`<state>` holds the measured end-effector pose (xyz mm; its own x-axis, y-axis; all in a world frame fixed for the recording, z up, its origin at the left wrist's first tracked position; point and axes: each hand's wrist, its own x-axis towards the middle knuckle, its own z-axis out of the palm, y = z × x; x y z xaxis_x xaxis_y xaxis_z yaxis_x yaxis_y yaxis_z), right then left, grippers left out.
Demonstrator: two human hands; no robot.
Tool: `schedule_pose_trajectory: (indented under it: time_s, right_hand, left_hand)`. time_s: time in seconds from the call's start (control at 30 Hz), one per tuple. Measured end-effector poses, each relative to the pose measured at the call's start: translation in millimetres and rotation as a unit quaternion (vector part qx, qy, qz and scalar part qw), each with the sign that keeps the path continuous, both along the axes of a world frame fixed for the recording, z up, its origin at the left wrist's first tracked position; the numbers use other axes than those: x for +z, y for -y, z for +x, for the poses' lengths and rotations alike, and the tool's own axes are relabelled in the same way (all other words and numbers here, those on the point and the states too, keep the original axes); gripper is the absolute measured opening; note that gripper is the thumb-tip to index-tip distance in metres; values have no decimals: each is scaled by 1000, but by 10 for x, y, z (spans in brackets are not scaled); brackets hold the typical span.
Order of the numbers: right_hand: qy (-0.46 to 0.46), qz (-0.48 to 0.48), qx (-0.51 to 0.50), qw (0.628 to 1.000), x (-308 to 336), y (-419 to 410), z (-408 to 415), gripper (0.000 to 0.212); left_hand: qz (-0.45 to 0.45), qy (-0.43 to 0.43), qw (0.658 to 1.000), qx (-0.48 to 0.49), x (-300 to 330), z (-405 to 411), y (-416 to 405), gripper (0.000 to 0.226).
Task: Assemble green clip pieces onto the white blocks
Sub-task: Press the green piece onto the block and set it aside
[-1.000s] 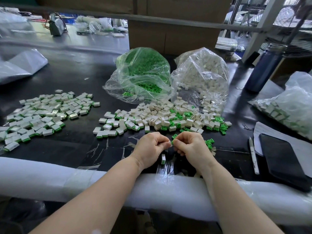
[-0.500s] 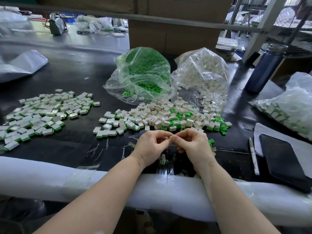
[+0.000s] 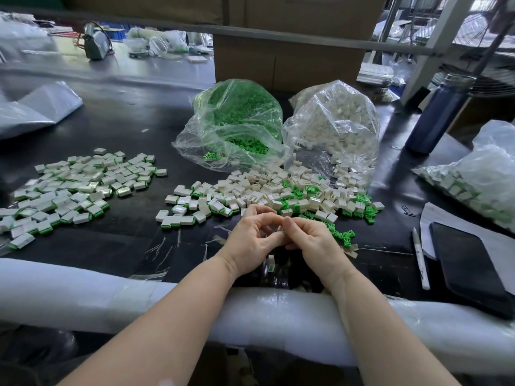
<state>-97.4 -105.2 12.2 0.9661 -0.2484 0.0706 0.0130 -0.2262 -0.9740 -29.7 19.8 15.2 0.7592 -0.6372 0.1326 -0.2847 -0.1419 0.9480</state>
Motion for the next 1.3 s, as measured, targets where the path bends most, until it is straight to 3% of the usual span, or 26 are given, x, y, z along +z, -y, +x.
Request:
schedule_pose_trajectory:
  time_s: [0.57,1.0,1.3]
  right_hand:
    - [-9,36,-2,999,-29,58,-11,20]
    - [9,24,-16,1000,-21,35,-15,24]
    - [31,57,-54,996,-27,4,2,15]
  left_hand:
    - [78,80,992,-52,-73,19,-2,18]
    - [119,89,987,-57,-30,-6,-3,13]
    - [45,68,996,-23,-64,34,-10,14]
